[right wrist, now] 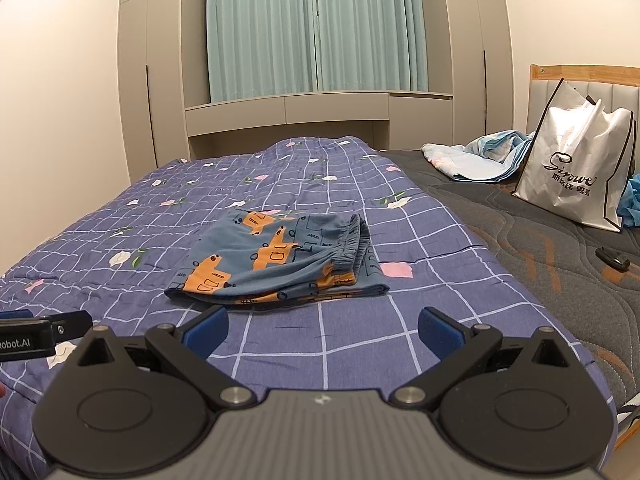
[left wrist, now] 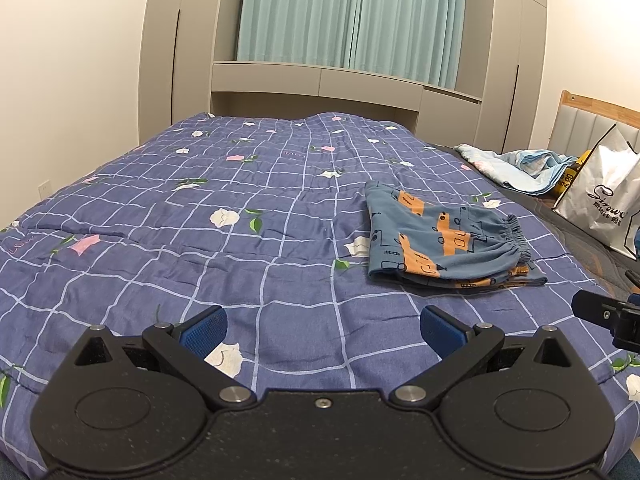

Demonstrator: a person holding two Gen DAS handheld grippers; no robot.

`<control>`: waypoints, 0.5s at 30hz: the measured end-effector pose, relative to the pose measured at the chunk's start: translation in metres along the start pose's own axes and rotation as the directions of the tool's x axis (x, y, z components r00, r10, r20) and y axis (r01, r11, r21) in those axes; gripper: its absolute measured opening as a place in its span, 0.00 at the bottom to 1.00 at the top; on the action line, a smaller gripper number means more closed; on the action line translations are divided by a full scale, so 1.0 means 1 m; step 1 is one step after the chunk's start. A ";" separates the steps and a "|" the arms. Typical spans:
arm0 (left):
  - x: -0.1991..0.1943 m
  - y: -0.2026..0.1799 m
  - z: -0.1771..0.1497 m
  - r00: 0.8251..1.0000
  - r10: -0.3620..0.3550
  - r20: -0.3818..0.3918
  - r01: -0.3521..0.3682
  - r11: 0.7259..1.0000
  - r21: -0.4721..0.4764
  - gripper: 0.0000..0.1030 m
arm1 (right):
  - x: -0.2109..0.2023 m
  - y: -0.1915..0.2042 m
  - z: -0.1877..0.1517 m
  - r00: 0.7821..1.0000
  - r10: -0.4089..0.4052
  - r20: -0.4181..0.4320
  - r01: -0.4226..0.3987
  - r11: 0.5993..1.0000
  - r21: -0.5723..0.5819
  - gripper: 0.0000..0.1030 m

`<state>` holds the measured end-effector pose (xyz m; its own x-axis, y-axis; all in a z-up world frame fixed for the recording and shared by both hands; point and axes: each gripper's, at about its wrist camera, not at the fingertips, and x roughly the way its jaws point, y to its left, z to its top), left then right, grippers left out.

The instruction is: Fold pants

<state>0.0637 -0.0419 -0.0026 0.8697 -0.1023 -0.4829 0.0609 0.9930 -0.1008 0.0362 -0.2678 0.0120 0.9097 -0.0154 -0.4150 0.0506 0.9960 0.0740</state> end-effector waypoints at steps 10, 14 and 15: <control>0.000 0.000 0.000 1.000 0.000 0.000 0.000 1.000 0.000 0.99 | 0.000 0.000 -0.001 1.000 0.000 -0.002 0.000 1.000 0.000 1.00; 0.000 0.000 0.000 1.000 0.000 0.000 0.000 1.000 0.000 0.99 | 0.000 0.000 -0.001 1.000 0.000 -0.002 0.000 1.000 0.000 1.00; 0.000 0.000 0.000 1.000 0.000 0.000 0.000 1.000 0.000 0.99 | 0.000 0.000 -0.001 1.000 0.000 -0.003 0.000 1.000 0.000 1.00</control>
<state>0.0636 -0.0418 -0.0026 0.8697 -0.1027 -0.4829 0.0610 0.9930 -0.1013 0.0360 -0.2674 0.0108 0.9086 -0.0149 -0.4174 0.0503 0.9960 0.0740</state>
